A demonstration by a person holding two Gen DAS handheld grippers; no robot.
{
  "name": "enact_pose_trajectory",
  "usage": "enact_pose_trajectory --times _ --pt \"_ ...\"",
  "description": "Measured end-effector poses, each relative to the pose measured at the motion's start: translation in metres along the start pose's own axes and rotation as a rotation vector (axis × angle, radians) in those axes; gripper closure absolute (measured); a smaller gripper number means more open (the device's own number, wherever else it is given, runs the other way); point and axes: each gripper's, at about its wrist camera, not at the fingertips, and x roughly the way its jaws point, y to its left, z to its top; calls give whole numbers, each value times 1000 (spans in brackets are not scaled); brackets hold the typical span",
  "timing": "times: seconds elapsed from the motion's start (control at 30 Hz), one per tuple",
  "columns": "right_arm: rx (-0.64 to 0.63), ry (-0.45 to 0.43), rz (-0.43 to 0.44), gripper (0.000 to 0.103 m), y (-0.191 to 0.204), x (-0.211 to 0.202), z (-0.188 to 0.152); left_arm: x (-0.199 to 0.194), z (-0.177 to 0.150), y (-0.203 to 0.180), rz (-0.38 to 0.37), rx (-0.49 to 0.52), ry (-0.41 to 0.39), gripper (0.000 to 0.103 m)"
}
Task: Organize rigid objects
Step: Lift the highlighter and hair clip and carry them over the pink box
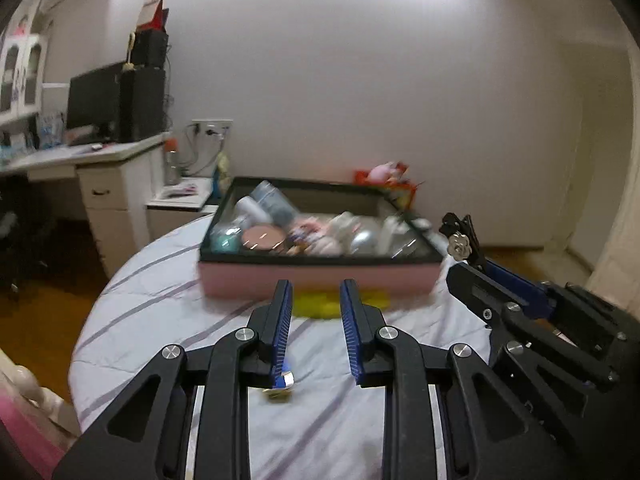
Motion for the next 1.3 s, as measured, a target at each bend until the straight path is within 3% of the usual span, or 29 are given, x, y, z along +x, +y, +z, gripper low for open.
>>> enact_pose_trajectory --times 0.23,0.4,0.53,0.7,0.83,0.87,0.9,0.97,1.3 --pt "0 61 45 84 4 6 -18 -5 -18 3 36 14 85 75" --pt "-24 73 53 84 7 -20 -32 -33 -46 -4 79 37 121 62" --pt "-28 78 77 84 9 -43 -48 -56 -71 -7 94 33 164 45" --pt "-34 108 90 84 13 -59 -70 -73 -92 -11 124 38 199 36" --pt "-25 125 98 84 13 -63 -81 -71 -103 -15 107 32 238 37" --pt "-26 127 94 84 13 -63 -82 -69 -104 -17 103 35 248 41" --pt "-25 133 95 84 13 -62 -84 -68 -106 -18 92 36 254 46" --pt "-21 140 95 84 12 -59 -86 -61 -111 -20 70 47 284 74" --pt "20 134 100 84 3 -50 -81 -53 -87 -15 20 62 212 76"
